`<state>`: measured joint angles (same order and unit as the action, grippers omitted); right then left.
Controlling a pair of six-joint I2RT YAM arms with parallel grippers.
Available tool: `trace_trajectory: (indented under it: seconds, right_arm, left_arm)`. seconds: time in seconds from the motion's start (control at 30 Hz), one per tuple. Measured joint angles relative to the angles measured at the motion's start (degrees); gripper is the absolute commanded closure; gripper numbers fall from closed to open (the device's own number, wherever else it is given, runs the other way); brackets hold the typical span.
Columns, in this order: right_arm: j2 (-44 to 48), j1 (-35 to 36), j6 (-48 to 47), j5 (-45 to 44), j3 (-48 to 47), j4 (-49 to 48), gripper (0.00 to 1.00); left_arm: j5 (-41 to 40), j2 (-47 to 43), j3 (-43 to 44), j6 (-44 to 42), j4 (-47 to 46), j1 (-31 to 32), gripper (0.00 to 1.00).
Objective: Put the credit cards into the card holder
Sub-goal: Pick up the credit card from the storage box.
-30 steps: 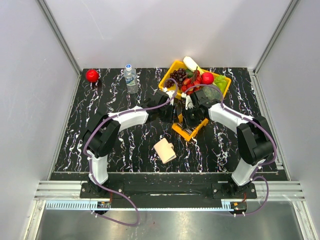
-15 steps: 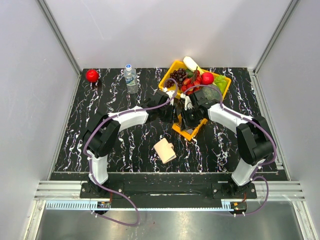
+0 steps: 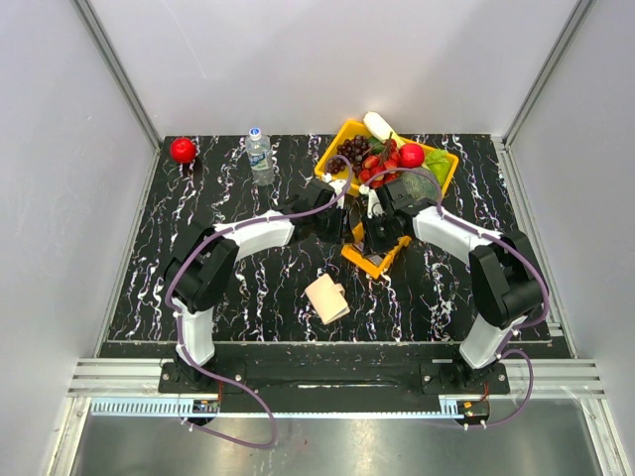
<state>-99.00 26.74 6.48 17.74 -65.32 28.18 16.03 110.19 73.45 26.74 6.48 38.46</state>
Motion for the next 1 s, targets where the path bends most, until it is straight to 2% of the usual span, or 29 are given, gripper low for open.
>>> trace_trajectory:
  seconds: [0.1, 0.17, 0.27, 0.33, 0.53, 0.67, 0.8, 0.87, 1.0]
  right_arm:
    - [0.59, 0.04, -0.07, -2.01, 0.04, -0.39, 0.98]
    - [1.66, 0.15, 0.02, -3.21, 0.28, -0.44, 1.00]
    - [4.13, 0.50, 0.63, -4.61, 0.44, -0.09, 1.00]
    - [6.16, 0.74, 1.53, -5.33, 0.44, 0.04, 1.00]
    - [9.57, 1.09, 6.58, -9.07, 0.44, 0.17, 1.00]
    - [10.97, 3.30, 13.77, -20.20, 0.42, 0.66, 1.00]
    - [11.39, 9.55, 23.26, -34.49, -0.98, 4.02, 1.00]
    - [11.21, 12.98, 27.78, -42.14, -2.64, 6.64, 1.00]
    - [10.51, 17.46, 34.53, -53.07, -5.07, 9.42, 1.00]
  left_arm:
    - [-0.02, -0.04, 0.00, 0.02, 0.09, -0.09, 0.65]
    - [-0.11, -0.22, 0.00, 0.11, 0.28, -0.28, 0.53]
    - [-0.26, -1.03, -0.22, 0.48, 0.11, -0.48, 0.48]
    - [-0.52, -2.34, -0.87, 0.70, -0.13, -0.72, 0.39]
    - [-1.92, -7.30, -1.97, 1.16, -0.44, -1.11, 0.34]
    - [-3.80, -10.34, -3.89, 2.12, -1.68, -1.46, 0.33]
    - [-7.58, -14.10, -7.76, 3.61, -1.25, -2.05, 0.29]
    - [-9.60, -15.98, -9.18, 4.26, -0.15, -2.60, 0.26]
    - [-14.05, -21.31, -12.41, 5.40, 2.43, -3.87, 0.14]
